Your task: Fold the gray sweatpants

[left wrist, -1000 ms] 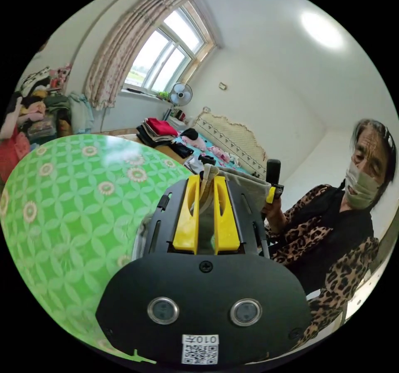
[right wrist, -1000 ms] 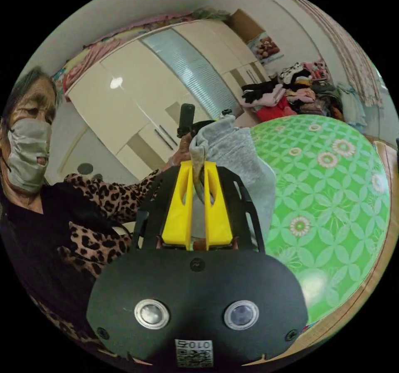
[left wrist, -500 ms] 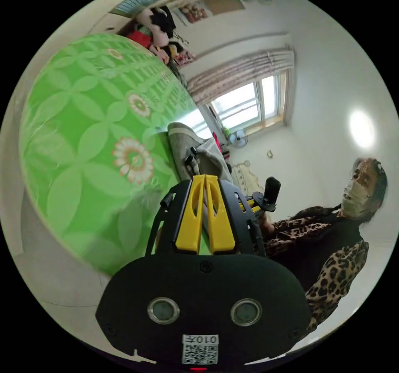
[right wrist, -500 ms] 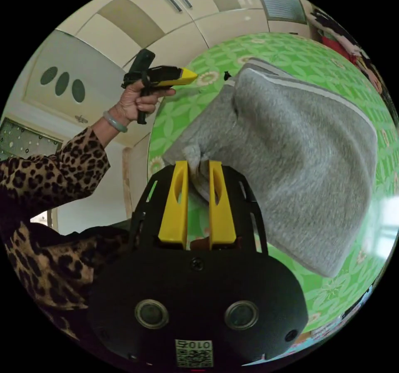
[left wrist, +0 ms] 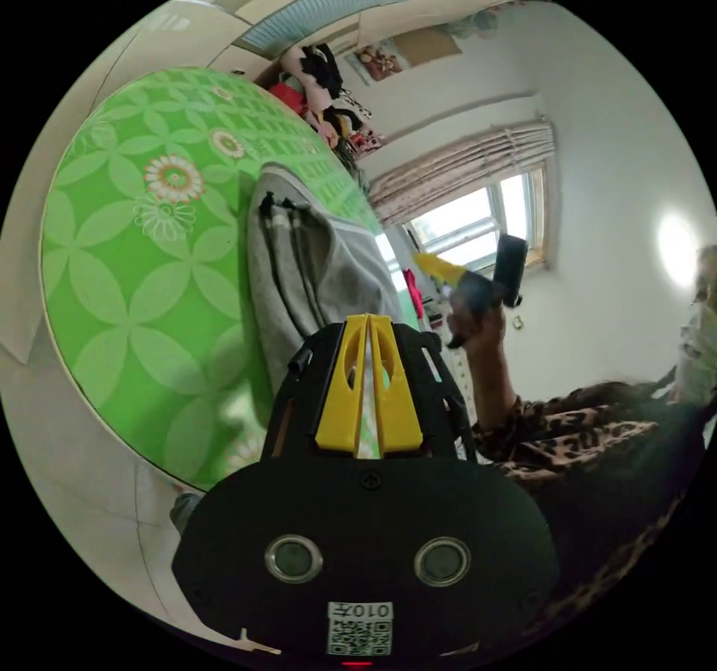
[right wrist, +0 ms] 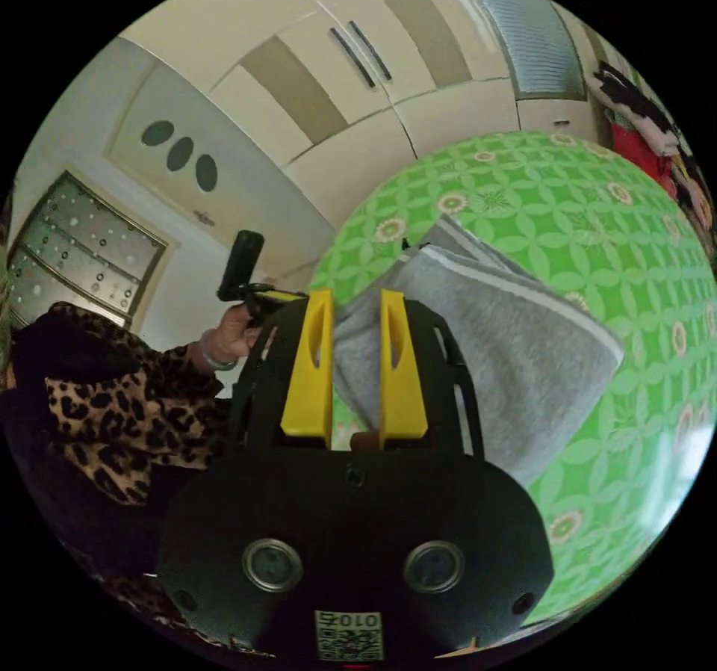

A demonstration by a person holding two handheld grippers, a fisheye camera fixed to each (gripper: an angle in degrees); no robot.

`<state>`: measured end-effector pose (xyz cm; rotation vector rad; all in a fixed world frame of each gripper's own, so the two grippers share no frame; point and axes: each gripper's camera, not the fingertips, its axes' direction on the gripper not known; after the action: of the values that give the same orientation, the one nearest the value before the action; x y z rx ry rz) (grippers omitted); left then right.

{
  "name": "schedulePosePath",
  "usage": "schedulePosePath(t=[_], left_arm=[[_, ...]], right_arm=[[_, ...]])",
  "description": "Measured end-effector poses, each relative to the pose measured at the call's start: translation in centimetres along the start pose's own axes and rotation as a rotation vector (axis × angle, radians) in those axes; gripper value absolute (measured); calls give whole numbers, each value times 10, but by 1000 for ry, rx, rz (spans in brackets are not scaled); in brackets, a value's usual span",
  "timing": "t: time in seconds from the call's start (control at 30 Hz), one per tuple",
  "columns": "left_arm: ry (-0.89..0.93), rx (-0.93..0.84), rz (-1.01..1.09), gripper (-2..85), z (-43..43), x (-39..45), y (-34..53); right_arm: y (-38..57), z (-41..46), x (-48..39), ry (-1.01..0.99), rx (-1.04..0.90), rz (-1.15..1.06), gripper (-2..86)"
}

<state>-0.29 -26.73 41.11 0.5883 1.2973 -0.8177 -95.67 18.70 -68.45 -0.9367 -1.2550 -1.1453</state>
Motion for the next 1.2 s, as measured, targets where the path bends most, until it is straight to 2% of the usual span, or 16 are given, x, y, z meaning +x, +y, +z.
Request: schedulePosePath(t=[0.1, 0.17, 0.23, 0.37, 0.57, 0.63, 0.77, 0.87, 0.93, 1.03, 1.2], left_arm=[[-91, 40, 26, -1, -3, 30, 5], [-194, 27, 3, -1, -1, 37, 7], [-180, -6, -36, -1, 0, 35, 8], [-135, 47, -107, -1, -20, 38, 20], [-161, 71, -138, -2, -38, 44, 16], [-147, 100, -140, -2, -48, 45, 13], [-110, 94, -158, -2, -60, 43, 9], [-110, 100, -144, -2, -70, 50, 9], [-108, 103, -138, -2, -73, 53, 8], [-66, 106, -146, -2, -72, 52, -2], [59, 142, -211, -1, -74, 33, -31]], right_arm=[[-42, 11, 9, 85, -91, -41, 105], [-59, 17, 9, 63, -142, -62, 110], [-59, 19, 0, 8, -133, -70, 111], [-20, 30, -23, -36, -169, -100, 110], [29, 51, -63, 191, -162, -127, 105], [35, 68, -69, 262, -219, -163, 96], [46, 79, -60, 394, -272, -136, 47], [62, 39, -40, 305, -152, -46, 36], [83, -5, -4, 95, 0, 74, 36], [119, -45, 43, -227, 185, 122, 42], [165, -51, 76, -309, 245, 163, 44]])
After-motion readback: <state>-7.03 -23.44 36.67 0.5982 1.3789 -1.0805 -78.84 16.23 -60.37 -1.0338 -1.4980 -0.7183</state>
